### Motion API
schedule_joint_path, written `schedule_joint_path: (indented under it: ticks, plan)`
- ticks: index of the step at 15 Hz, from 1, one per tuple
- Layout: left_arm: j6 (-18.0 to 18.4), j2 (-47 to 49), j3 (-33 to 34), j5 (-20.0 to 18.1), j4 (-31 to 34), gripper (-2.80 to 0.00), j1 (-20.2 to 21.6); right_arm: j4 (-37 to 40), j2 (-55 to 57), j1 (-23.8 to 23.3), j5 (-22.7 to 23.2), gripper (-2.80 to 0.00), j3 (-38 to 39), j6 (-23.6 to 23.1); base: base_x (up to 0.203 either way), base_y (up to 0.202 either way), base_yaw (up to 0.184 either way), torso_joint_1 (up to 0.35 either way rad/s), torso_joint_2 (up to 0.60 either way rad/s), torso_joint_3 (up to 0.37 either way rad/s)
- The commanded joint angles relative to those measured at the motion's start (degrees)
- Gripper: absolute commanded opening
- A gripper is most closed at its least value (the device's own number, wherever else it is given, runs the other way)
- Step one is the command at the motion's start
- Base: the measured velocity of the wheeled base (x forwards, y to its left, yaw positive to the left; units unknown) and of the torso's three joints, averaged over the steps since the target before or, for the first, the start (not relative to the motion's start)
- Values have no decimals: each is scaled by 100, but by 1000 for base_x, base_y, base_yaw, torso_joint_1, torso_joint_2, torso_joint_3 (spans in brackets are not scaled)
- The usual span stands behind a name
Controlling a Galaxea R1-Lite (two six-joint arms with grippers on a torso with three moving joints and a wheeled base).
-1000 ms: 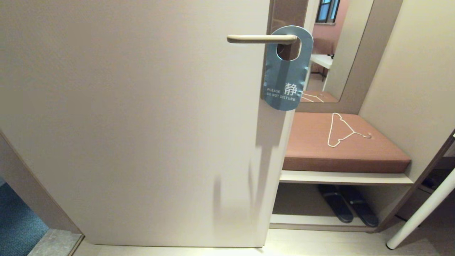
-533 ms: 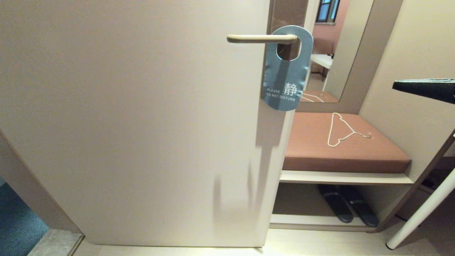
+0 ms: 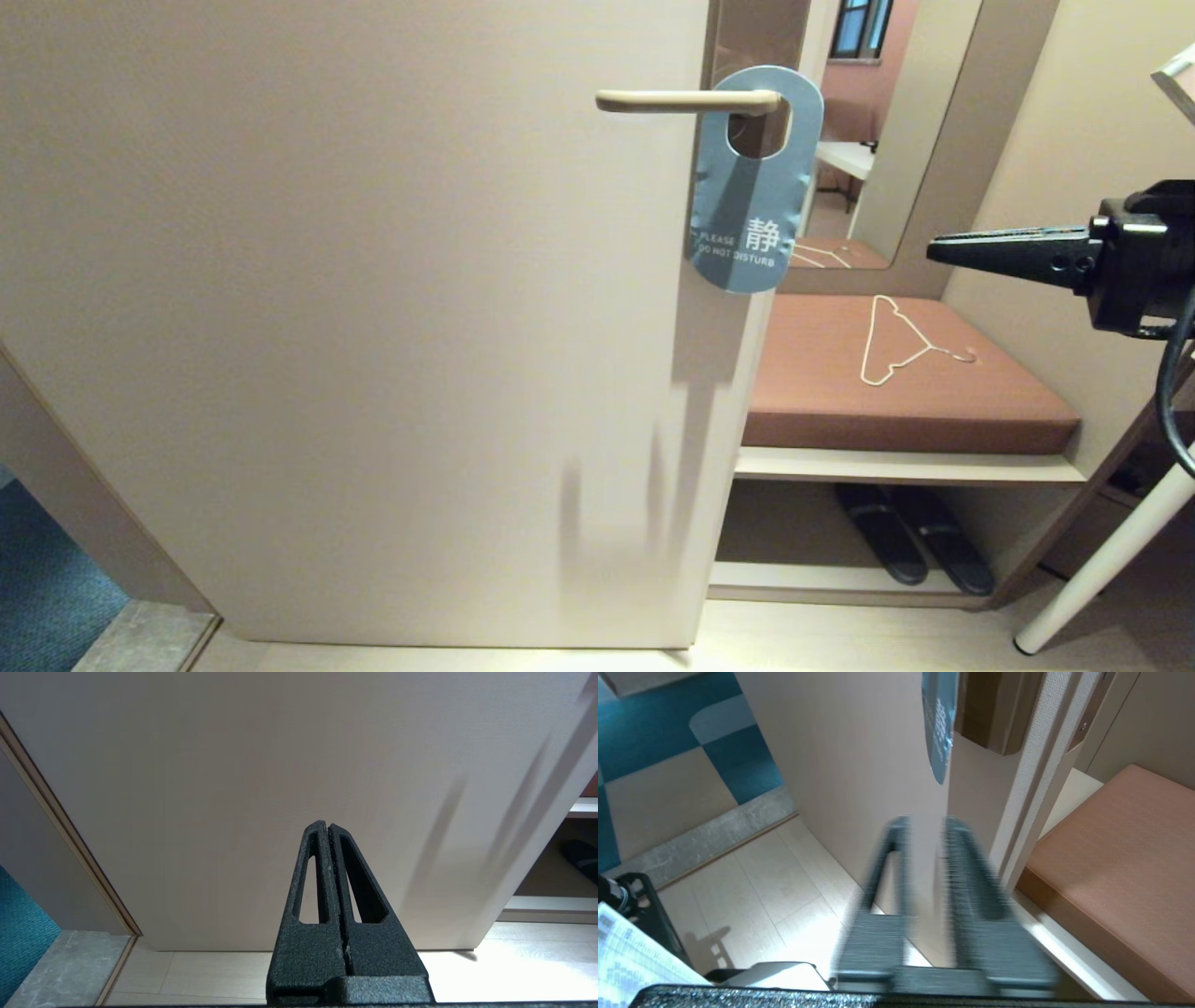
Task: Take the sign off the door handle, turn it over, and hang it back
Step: Take down the sign
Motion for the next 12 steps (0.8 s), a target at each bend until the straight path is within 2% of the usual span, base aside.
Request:
schedule_joint_path:
  ticks: [1, 6, 10, 12]
  plan:
    - [0, 0, 0, 2, -1, -280, 1, -49, 187, 13, 25, 0, -1, -18, 0, 0, 0, 0, 0, 0]
    - [0, 0, 0, 2, -1, -280, 1, -77, 502, 146, 25, 0, -121, -90, 0, 0, 0, 0, 0, 0]
    - [0, 0, 0, 2, -1, -280, 1, -108, 733, 558, 34, 0, -232, -192, 0, 0, 0, 0, 0, 0]
    - [0, 0, 0, 2, -1, -280, 1, -383, 854, 742, 34, 0, -262, -184, 0, 0, 0, 0, 0, 0]
